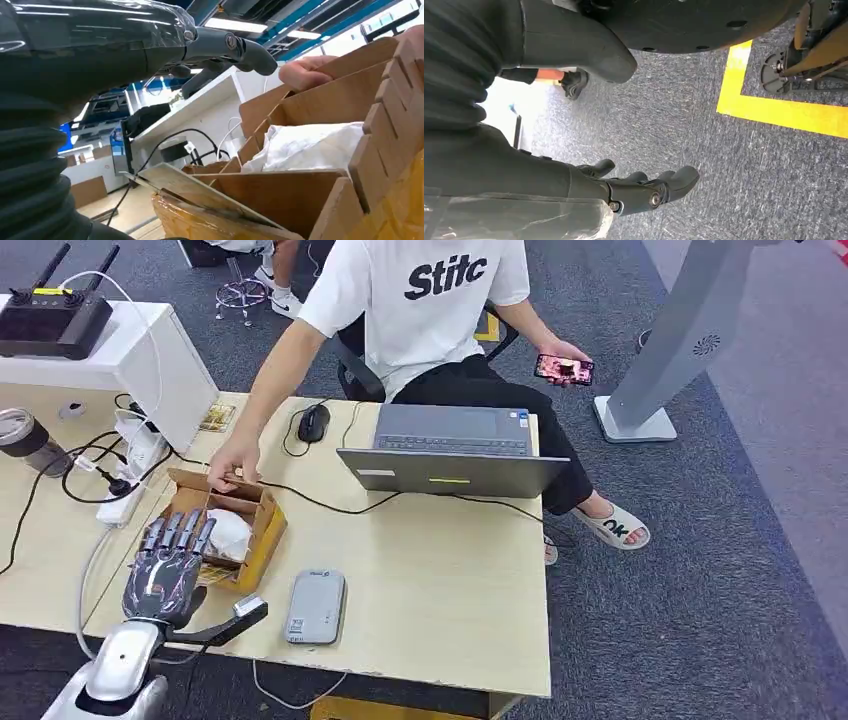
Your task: Pass the card to the sensor for recognition and then transmit it.
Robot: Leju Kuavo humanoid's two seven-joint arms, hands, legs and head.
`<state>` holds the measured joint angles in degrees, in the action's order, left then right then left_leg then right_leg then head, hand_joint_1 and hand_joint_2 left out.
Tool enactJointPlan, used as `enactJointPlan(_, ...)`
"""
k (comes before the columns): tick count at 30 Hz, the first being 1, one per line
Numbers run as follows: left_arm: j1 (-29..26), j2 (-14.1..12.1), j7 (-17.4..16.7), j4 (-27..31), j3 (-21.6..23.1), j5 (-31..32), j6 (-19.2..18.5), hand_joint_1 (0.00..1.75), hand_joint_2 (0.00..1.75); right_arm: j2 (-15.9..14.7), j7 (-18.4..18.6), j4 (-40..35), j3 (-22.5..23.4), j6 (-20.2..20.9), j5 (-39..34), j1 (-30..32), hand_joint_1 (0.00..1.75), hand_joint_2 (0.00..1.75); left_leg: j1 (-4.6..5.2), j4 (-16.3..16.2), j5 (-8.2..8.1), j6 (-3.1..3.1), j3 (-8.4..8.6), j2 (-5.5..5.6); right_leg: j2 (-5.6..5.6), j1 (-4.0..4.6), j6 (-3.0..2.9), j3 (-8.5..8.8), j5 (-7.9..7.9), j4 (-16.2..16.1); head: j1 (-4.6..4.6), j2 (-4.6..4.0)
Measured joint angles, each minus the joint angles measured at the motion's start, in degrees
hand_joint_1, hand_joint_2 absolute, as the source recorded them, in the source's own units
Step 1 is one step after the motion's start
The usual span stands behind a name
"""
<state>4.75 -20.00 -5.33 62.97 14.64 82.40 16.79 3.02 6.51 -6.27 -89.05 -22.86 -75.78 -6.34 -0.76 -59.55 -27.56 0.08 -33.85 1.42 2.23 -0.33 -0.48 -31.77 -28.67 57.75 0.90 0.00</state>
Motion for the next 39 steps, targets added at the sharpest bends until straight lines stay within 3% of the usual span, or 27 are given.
enactJointPlan(3,0.2,0.0,0.2,-0.6,-0.1,-0.2,0.1,0.00,1.75,0.0,0.0,0.0,0.0,0.0,0.1,0.0,0.00,1.75,0.00,0.0,0.00,0.00,0.00,0.00,0.00,0.00,0.00,0.00,0.00,0.0,0.00,0.00)
enactJointPlan(6,0.5,0.0,2.6,-1.3,-0.1,-1.0,1.6,0.00,1.75,0.0,0.0,0.0,0.0,0.1,0.8,0.0,0.00,1.75,0.00,0.0,0.00,0.00,0.00,0.00,0.00,0.00,0.00,0.00,0.00,0.0,0.00,0.00)
enactJointPlan(7,0.7,0.2,3.7,-1.6,-0.1,-1.6,2.1,0.10,1.75,0.0,0.0,0.0,0.0,0.1,0.9,0.0,0.00,1.75,0.00,0.0,0.00,0.00,0.00,0.00,0.00,0.00,0.00,0.00,0.00,0.0,0.00,0.00)
enactJointPlan(8,0.8,0.2,4.4,-1.7,-0.1,-2.0,2.3,0.93,1.75,0.0,0.0,0.0,0.0,0.1,0.9,0.0,0.00,1.75,0.00,0.0,0.00,0.00,0.00,0.00,0.00,0.00,0.00,0.00,0.00,0.0,0.00,0.00)
enactJointPlan(9,0.9,0.3,4.9,-1.9,-0.1,-2.3,2.3,1.64,1.75,0.0,0.0,0.0,0.0,0.1,1.0,0.0,0.00,1.75,0.00,0.0,0.00,0.00,0.00,0.00,0.00,0.00,0.00,0.01,0.00,0.0,-0.02,0.00)
enactJointPlan(10,0.9,0.4,5.2,-1.9,-0.1,-2.5,2.3,1.69,1.75,0.0,0.0,0.0,0.0,0.1,1.0,0.0,0.00,1.75,0.00,0.0,0.00,0.00,0.01,0.00,0.00,0.00,0.00,0.00,0.00,0.0,-0.02,0.00)
enactJointPlan(39,0.7,0.8,6.5,-1.7,-0.1,-4.5,1.6,1.75,1.75,0.0,-0.1,0.0,0.0,0.1,1.9,-0.1,0.00,1.75,0.00,0.0,0.00,0.00,0.01,0.05,-0.02,0.00,0.00,0.01,0.00,0.0,0.00,0.00)
